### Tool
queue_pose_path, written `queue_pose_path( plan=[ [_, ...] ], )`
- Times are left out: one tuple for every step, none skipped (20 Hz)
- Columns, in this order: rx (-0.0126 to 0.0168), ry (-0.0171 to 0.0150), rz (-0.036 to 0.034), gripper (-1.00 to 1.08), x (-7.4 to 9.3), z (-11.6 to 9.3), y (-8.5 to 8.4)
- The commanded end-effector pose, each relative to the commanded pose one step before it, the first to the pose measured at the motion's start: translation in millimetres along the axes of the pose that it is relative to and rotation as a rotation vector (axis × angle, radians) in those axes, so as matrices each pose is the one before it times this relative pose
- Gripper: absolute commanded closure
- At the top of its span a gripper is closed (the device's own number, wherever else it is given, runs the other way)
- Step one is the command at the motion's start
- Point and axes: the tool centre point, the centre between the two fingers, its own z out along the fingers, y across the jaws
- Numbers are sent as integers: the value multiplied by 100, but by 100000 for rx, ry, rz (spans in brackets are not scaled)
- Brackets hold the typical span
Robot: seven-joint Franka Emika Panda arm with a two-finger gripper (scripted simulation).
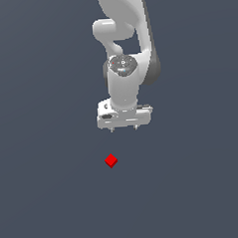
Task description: Pick up the red cube and move it to a goal position.
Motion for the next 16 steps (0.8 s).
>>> queue_pose_path(
  plan=[
    [0, 0, 0, -92, 0, 0, 1],
    [-2, 2, -69, -92, 3, 10, -1],
    [-1, 3, -154, -92, 10, 31, 31],
    [-2, 6, -285, -92, 17, 51, 35],
    [-2, 8, -391, -92, 23, 72, 53],
    [-3, 10, -507, -92, 30, 92, 66],
    [-3, 12, -618, -92, 37, 113, 82],
    [-4, 14, -731, -92, 44, 134, 98],
    [-4, 17, -846, -92, 51, 155, 112],
    [-5, 19, -962, -92, 58, 176, 127],
    [-6, 21, -1078, -92, 66, 197, 142],
    [-6, 24, -1194, -92, 73, 219, 158],
    [-7, 26, -1312, -92, 80, 240, 174],
    [-7, 29, -1432, -92, 88, 262, 189],
    [-8, 31, -1553, -92, 96, 284, 205],
    [-8, 34, -1676, -92, 104, 307, 221]
  ],
)
